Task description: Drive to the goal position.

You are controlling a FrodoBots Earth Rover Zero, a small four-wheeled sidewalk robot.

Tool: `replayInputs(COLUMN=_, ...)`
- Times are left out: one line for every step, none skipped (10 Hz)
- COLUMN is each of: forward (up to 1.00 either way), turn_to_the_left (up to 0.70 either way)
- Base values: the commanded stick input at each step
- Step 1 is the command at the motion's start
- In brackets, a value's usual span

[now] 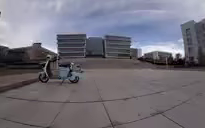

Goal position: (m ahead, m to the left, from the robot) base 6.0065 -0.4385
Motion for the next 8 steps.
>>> replayInputs(forward=0.85, turn_to_the_left=0.0)
replayInputs(forward=0.85, turn_to_the_left=0.0)
replayInputs(forward=0.85, turn_to_the_left=0.0)
replayInputs(forward=0.85, turn_to_the_left=0.0)
replayInputs(forward=0.85, turn_to_the_left=0.0)
replayInputs(forward=0.85, turn_to_the_left=0.0)
replayInputs(forward=0.85, turn_to_the_left=0.0)
replayInputs(forward=0.85, turn_to_the_left=0.0)
